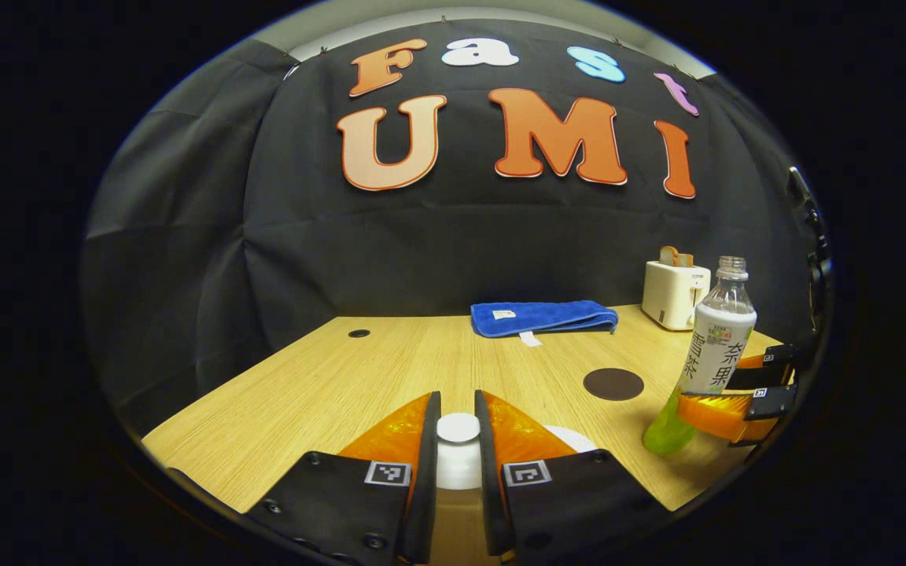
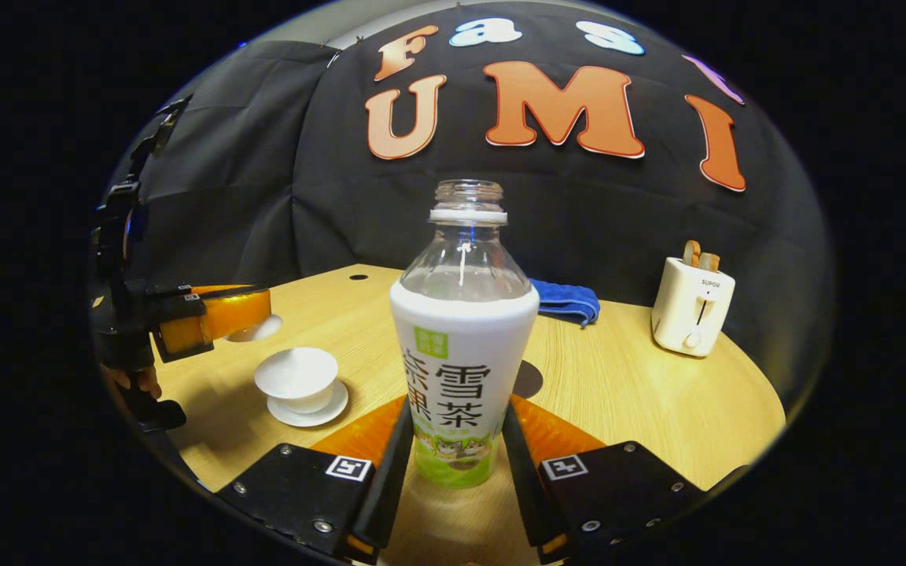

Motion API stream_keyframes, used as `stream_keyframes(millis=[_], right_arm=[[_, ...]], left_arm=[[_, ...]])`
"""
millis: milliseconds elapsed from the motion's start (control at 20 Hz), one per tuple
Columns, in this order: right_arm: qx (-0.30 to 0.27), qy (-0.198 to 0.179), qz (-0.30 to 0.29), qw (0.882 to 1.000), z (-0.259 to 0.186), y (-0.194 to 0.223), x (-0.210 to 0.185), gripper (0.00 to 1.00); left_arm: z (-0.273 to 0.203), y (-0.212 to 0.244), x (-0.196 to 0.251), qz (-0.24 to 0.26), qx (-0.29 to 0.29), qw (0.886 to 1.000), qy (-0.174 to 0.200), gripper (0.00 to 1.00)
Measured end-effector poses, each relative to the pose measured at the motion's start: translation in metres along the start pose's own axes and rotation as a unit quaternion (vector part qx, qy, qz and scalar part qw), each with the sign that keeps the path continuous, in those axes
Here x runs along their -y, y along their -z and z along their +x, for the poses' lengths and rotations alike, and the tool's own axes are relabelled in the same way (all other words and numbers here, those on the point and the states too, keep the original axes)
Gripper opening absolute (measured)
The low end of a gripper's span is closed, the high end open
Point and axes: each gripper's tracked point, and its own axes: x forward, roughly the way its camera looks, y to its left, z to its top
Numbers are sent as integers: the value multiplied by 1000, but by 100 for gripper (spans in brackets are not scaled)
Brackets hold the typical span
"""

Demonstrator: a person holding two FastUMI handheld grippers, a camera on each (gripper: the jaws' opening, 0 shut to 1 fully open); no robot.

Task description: Open the teacup lid with one hand, grasp the water bottle and pour water into the teacup with the other hand; after pouring, place the water bottle on the coaster and then close the teacup lid.

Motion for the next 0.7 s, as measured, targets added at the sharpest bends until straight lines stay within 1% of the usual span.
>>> stream_keyframes(millis=[100, 150, 200, 350, 400, 450, 500, 550, 600, 650, 700], right_arm=[[-2, 4, -3, 1000, 1, -1, -2, 62], [-2, 10, -15, 1000, 1, -4, -2, 58], [0, 20, -31, 999, 2, -8, 1, 61], [12, 57, -90, 994, 4, -23, 11, 61], [11, 71, -115, 991, 5, -26, 16, 61], [11, 86, -143, 986, 7, -30, 21, 60], [13, 100, -171, 980, 7, -34, 26, 61], [16, 112, -198, 974, 7, -39, 29, 61], [18, 119, -222, 968, 7, -42, 30, 61], [17, 122, -245, 962, 6, -43, 31, 61], [15, 124, -269, 955, 7, -43, 30, 61]], left_arm=[[-1, 3, -11, 0, 1, 1000, -9, 29], [-2, 5, -18, 0, 0, 1000, -12, 29], [-3, 6, -23, -2, 0, 1000, -15, 29], [-8, 9, -40, -7, -1, 1000, -23, 29], [-9, 9, -45, -8, -1, 1000, -26, 29], [-9, 10, -51, -8, -2, 1000, -29, 32], [-11, 10, -57, -8, -1, 999, -32, 29], [-13, 11, -61, -7, -1, 999, -34, 29], [-14, 11, -65, -5, 0, 999, -35, 32], [-14, 11, -68, -4, 0, 999, -37, 29], [-14, 12, -72, -2, 1, 999, -39, 29]])
